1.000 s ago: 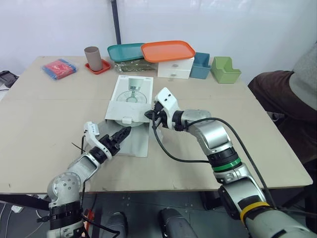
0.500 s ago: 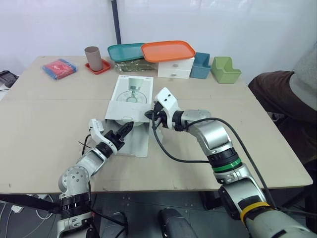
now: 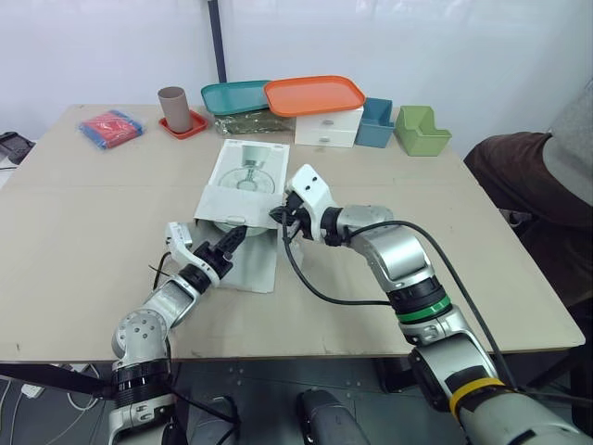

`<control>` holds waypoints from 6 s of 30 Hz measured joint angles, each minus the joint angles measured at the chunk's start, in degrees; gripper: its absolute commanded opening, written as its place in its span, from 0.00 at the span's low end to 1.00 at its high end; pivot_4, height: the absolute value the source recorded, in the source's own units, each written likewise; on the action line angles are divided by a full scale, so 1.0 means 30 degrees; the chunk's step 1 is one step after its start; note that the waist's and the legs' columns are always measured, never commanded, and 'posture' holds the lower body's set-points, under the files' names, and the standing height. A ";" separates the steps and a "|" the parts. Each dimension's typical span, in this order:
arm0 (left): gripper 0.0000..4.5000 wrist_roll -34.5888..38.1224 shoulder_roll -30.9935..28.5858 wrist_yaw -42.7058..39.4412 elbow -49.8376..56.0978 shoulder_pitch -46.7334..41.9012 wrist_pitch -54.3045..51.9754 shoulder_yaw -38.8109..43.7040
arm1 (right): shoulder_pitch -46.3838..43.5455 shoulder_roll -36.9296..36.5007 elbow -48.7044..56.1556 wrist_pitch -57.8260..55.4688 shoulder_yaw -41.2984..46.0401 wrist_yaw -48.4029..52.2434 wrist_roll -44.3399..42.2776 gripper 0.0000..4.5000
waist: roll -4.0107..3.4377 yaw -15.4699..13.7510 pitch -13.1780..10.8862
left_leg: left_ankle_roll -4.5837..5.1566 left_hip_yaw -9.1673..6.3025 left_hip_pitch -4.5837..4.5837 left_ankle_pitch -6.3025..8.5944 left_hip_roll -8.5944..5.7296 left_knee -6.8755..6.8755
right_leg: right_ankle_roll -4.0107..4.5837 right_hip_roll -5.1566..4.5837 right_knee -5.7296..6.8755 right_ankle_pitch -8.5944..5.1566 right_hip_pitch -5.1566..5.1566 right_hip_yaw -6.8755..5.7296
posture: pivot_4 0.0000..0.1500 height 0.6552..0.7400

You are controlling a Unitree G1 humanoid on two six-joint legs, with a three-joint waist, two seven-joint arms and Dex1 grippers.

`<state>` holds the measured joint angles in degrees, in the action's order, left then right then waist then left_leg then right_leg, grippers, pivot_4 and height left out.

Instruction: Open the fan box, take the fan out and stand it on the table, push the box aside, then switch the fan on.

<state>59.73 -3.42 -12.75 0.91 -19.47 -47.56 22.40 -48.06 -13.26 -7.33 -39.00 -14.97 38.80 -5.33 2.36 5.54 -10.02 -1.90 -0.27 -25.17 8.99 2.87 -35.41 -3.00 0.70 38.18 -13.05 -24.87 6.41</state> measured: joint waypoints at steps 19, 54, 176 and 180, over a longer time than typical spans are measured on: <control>0.27 0.4889 -0.1440 0.1749 0.2144 0.3021 -0.2615 0.0797 | 0.0012 0.0041 0.0061 0.0201 -0.0067 -0.0066 -0.0007 0.00 | 0.0001 0.0112 0.0001 | -0.0053 0.0000 0.0014 0.0033 0.0017 0.0018 | 0.0035 0.0005 -0.0005 -0.0039 -0.0013 0.0000 | 1.00 1.00; 0.27 0.9410 -0.4061 0.3577 0.4011 0.6142 -0.3687 -0.0013 | -0.0100 0.0164 0.0496 -0.0470 -0.0065 -0.0083 -0.0179 0.00 | 0.0004 0.0107 0.0004 | -0.0167 0.0002 0.0023 0.0121 0.0028 0.0040 | 0.0128 0.0004 -0.0015 -0.0194 -0.0023 0.0000 | 1.00 1.00; 0.99 0.8520 -1.2429 -0.4524 0.7706 1.2594 -0.0653 0.3699 | -0.1886 0.2310 -0.1853 0.0866 -0.1600 0.0761 0.0781 0.00 | -0.0029 0.0051 0.0157 | -0.0430 -0.0308 0.0239 0.0663 -0.0014 0.0312 | 0.0283 0.0033 -0.0273 -0.0377 -0.0105 -0.0084 | 1.00 1.00; 0.99 0.6643 -1.2423 -0.5243 0.6086 1.2328 -0.0333 0.3558 | -0.1847 0.2249 -0.1691 0.0725 -0.1599 0.0763 0.0743 0.00 | -0.0012 0.0043 0.0162 | -0.0431 -0.0313 0.0236 0.0663 -0.0009 0.0304 | 0.0274 0.0035 -0.0270 -0.0370 -0.0106 -0.0091 | 1.00 1.00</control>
<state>79.66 -40.69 -28.48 19.17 17.51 -48.56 33.07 -53.60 -6.52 -12.40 -36.83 -19.77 41.09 -3.10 2.32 5.67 -9.53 -3.19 -1.21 -24.46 10.98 2.84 -34.49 -2.18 0.81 37.37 -14.16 -25.19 6.13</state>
